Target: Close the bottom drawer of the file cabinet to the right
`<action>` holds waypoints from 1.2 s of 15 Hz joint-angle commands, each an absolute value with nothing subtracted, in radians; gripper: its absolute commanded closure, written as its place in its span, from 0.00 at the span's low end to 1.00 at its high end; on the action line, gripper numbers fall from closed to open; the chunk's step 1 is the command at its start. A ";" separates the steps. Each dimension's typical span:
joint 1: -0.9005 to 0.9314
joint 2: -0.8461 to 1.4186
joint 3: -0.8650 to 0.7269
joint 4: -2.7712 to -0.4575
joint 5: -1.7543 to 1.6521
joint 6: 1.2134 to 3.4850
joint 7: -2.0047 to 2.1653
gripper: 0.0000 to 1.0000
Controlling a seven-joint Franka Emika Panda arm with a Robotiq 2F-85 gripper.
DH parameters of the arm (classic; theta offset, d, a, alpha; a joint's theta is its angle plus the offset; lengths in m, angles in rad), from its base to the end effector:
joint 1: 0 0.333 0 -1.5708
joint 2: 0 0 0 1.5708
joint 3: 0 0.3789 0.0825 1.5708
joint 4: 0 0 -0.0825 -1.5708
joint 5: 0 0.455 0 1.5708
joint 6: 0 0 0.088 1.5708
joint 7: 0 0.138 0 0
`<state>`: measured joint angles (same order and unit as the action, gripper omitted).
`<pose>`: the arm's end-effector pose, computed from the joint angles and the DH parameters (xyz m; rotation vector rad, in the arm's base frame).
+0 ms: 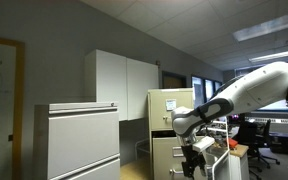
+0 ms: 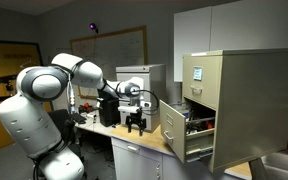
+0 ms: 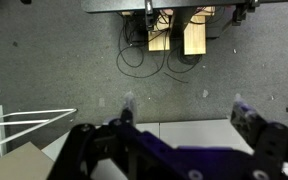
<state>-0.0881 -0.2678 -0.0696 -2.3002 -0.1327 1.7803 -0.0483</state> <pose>0.4664 -0.0905 0.4362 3.0331 -0.0917 -0.3992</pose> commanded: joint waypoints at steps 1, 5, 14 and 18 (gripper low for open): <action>-0.084 -0.268 -0.073 -2.299 -0.133 1.779 -0.047 0.00; -0.086 -0.261 -0.070 -2.295 -0.138 1.792 -0.026 0.00; -0.062 -0.187 -0.009 -2.265 -0.284 2.033 0.059 0.25; -0.038 -0.112 0.054 -2.234 -0.486 2.117 0.144 0.49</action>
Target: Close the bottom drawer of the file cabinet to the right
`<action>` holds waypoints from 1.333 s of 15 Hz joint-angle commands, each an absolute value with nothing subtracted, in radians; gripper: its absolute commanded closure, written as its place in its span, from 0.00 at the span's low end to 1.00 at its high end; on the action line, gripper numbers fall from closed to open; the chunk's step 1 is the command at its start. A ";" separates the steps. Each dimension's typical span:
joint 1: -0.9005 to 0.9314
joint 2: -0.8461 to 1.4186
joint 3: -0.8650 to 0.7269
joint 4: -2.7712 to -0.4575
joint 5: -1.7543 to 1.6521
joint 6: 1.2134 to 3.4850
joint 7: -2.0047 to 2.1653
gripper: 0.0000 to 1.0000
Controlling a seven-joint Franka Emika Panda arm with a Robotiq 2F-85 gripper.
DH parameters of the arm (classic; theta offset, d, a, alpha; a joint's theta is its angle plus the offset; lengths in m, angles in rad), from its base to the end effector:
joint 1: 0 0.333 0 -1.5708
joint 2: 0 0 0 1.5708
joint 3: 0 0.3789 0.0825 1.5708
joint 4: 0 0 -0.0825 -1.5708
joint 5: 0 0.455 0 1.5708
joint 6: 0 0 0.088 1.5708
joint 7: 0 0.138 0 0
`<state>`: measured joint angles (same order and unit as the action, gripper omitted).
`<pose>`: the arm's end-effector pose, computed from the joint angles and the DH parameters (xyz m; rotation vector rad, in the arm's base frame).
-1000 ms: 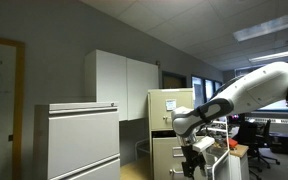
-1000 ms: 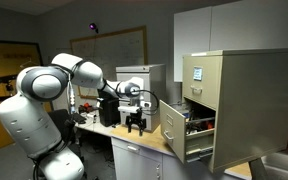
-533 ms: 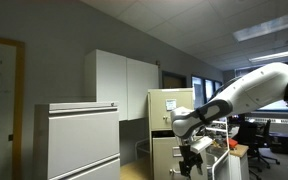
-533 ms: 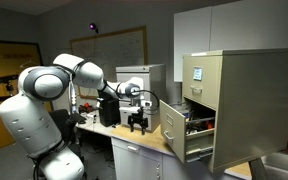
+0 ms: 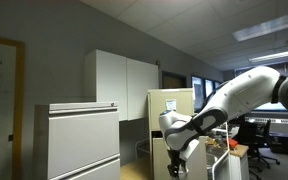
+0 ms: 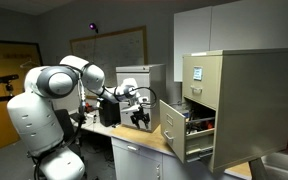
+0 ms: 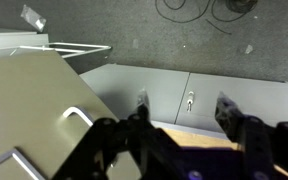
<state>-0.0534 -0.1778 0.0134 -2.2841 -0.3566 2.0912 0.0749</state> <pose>0.5344 -0.0478 0.4241 2.8298 0.0934 -0.0139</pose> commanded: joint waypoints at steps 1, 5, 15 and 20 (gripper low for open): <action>-0.031 -0.089 0.070 -2.225 -0.559 2.132 0.178 0.58; 0.004 0.005 0.095 -2.182 -0.866 2.175 0.353 0.89; -0.017 0.218 -0.020 -2.026 -1.713 2.267 0.755 1.00; -0.090 0.331 -0.064 -1.922 -1.974 2.319 0.946 1.00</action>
